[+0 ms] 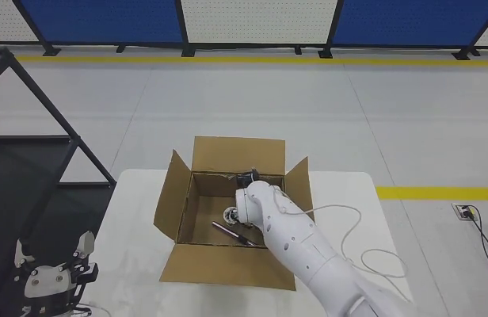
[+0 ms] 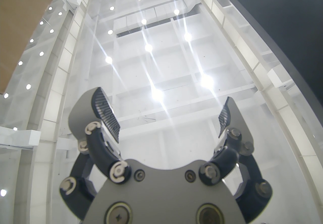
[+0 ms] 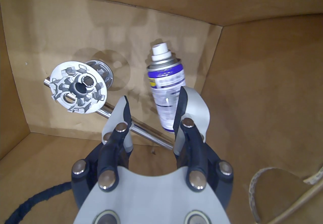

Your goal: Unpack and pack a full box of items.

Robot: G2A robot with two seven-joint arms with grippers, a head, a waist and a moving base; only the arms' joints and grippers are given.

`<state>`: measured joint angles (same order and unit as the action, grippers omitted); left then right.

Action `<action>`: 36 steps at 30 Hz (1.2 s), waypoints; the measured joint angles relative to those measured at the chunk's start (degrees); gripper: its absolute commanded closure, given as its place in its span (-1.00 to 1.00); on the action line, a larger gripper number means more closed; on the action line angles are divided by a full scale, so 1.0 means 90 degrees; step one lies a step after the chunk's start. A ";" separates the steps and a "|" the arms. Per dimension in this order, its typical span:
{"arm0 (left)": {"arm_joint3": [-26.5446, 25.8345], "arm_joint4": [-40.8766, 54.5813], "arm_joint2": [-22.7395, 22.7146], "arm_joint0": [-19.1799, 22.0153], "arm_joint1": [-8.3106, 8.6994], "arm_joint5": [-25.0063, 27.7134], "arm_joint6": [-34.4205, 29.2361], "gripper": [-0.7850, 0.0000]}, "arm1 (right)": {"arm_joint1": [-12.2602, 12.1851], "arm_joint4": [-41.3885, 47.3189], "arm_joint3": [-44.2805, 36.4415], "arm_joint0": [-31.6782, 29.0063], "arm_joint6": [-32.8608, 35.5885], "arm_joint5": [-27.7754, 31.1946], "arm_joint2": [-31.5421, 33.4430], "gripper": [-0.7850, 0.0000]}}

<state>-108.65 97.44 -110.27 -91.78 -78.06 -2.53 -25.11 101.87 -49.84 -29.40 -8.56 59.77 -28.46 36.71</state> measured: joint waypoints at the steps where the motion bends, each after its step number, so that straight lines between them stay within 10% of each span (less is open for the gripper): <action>1: 0.0000 0.0000 0.0000 0.0000 0.0000 0.0000 0.0000 -1.00 | 0.0012 0.0010 0.0010 0.0024 -0.0043 0.0018 0.0024 -0.35; 6: 0.0000 0.0000 0.0000 0.0000 0.0000 0.0000 0.0000 -1.00 | -0.0016 0.0042 -0.0227 0.0099 -0.0201 0.0185 0.0200 -1.00; 15: 0.0000 0.0000 0.0000 0.0000 0.0000 0.0000 0.0000 -1.00 | -0.0528 -0.0613 -0.2141 -0.0425 -0.0020 0.0135 0.0888 -1.00; 23: 0.0000 0.0000 0.0000 0.0000 0.0000 0.0000 0.0000 -1.00 | -0.1344 -0.1104 -0.6368 -0.2679 0.0013 0.1407 0.2724 -1.00; 28: 0.0000 0.0000 0.0000 0.0000 0.0000 0.0000 0.0000 -1.00 | -0.1532 -0.0286 -0.8427 -0.4070 -0.0716 0.2474 0.3680 -1.00; 36: 0.0000 0.0000 0.0000 0.0000 0.0000 0.0000 0.0000 -1.00 | -0.1608 0.1133 -0.9342 -0.5073 -0.1955 0.2566 0.4812 -1.00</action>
<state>-108.65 97.44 -110.27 -91.78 -78.06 -2.53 -25.11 87.40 -39.64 -113.48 -54.22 42.18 -5.37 80.02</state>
